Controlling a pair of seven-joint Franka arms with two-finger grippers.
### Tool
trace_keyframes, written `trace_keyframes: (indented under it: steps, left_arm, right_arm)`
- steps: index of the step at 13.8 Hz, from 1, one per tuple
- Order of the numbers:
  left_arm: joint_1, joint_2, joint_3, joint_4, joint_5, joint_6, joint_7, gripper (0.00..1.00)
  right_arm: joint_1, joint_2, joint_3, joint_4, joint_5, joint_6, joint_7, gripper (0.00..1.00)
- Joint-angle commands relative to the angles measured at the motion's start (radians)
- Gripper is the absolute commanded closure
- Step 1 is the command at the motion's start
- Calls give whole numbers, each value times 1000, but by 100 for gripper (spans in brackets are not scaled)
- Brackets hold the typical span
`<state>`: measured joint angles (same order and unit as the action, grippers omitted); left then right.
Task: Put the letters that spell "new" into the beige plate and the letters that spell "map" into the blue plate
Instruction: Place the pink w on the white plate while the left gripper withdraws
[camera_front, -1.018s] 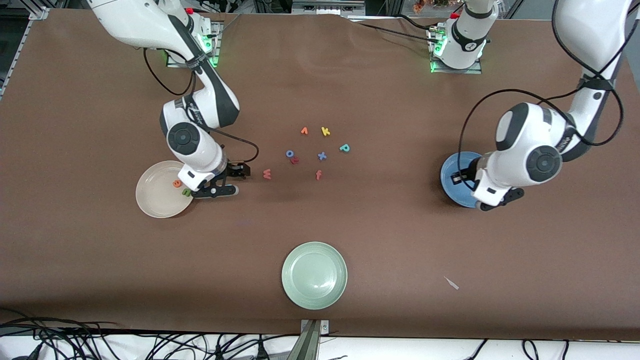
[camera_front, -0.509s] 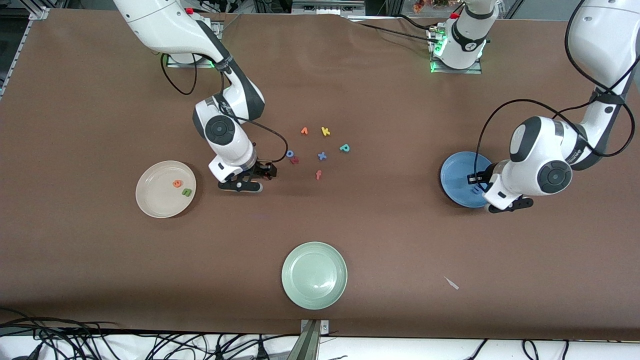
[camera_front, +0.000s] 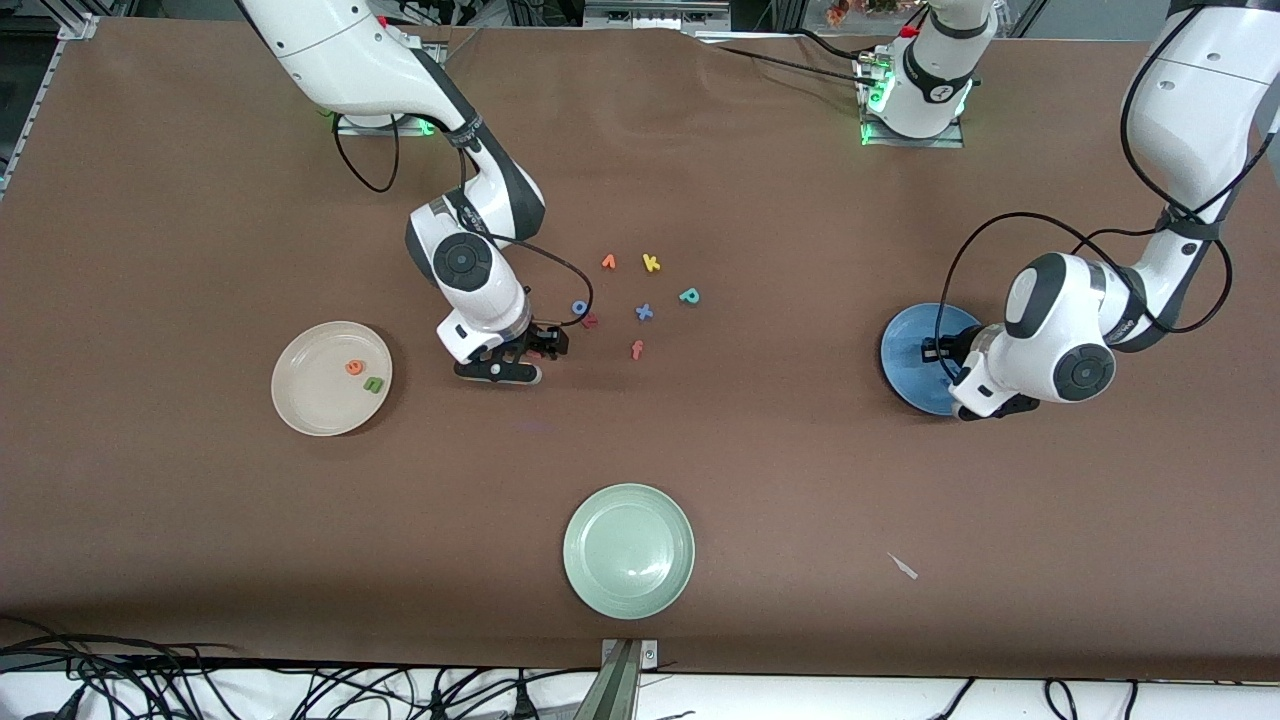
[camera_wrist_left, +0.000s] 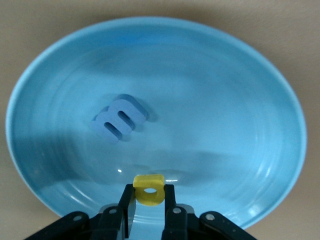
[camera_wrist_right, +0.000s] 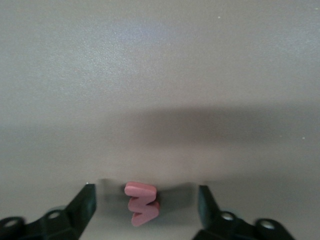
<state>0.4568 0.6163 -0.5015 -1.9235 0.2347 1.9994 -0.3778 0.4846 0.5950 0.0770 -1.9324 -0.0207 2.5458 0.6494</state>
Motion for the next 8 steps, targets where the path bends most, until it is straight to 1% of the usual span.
trace_keyframes:
  steps: [1, 2, 3, 5, 6, 8]
  left_arm:
    - [16, -10, -12, -9, 29, -13, 14, 7]
    - [17, -13, -14, -6, 29, -19, 14, 0]
    - [16, -16, -14, 0, 29, -25, 13, 0]
    - [14, -27, -20, 12, 28, -54, 10, 0]
    - [13, -42, -25, 27, 28, -65, 8, 0]
    - [3, -70, -37, 57, 11, -118, 0, 0]
  right_arm:
    - [9, 16, -3, 18, 8, 11, 9, 28]
    - [12, 16, -3, 18, 10, 13, 15, 43]
    - [15, 16, -3, 18, 10, 13, 29, 57]
    - [15, 16, -3, 18, 10, 13, 45, 80]
    - [15, 16, -3, 18, 10, 13, 47, 85]
    - [15, 16, -3, 18, 10, 13, 46, 85]
